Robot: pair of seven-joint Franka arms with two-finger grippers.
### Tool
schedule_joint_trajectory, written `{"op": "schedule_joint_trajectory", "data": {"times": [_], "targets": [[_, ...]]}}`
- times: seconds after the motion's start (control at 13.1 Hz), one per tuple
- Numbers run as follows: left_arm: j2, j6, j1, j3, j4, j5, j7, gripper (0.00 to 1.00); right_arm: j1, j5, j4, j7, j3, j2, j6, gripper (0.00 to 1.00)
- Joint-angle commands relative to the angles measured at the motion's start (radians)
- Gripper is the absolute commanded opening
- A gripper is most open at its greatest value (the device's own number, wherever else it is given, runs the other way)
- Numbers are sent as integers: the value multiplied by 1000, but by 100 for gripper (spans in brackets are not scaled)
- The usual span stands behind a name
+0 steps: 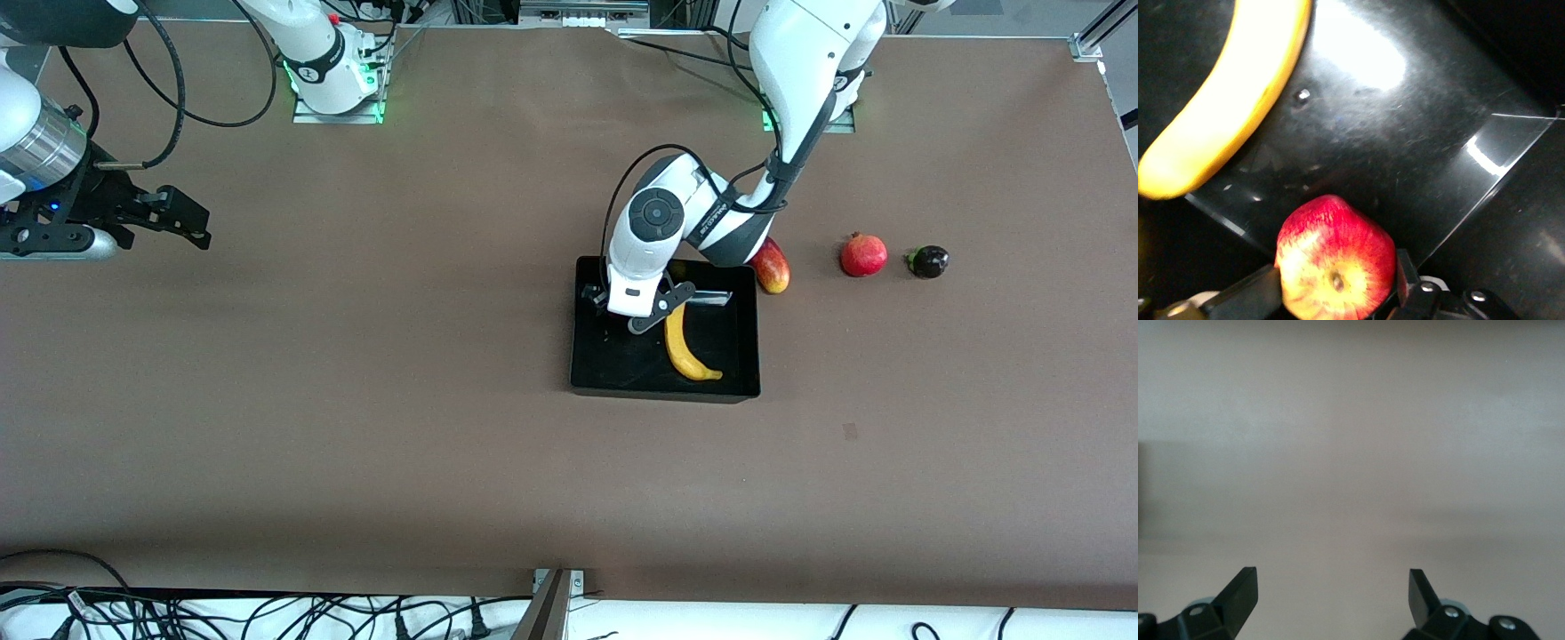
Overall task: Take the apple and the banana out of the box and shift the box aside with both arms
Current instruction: 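Lower the left gripper into the tray and close on the apple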
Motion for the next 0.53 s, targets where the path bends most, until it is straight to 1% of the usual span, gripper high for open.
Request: {"op": "schedule_joint_trajectory", "data": {"times": [0.0,0.15,0.23,0.31,0.46], "targets": [[68,44,-12,4,3,36,-33,100,3,4,13,-1,1,4,-1,100],[77,62,-11,7,1,37,-33,99,3,4,13,0,1,4,-1,100],[76,62,-11,7,1,36,-35,80,3,4,13,-1,1,4,1,100],[73,62,-11,7,1,36,-42,64,3,4,13,0,1,4,1,100],[67,55,-9,7,3,37,-46,27,3,4,13,-1,1,4,1,100]]}}
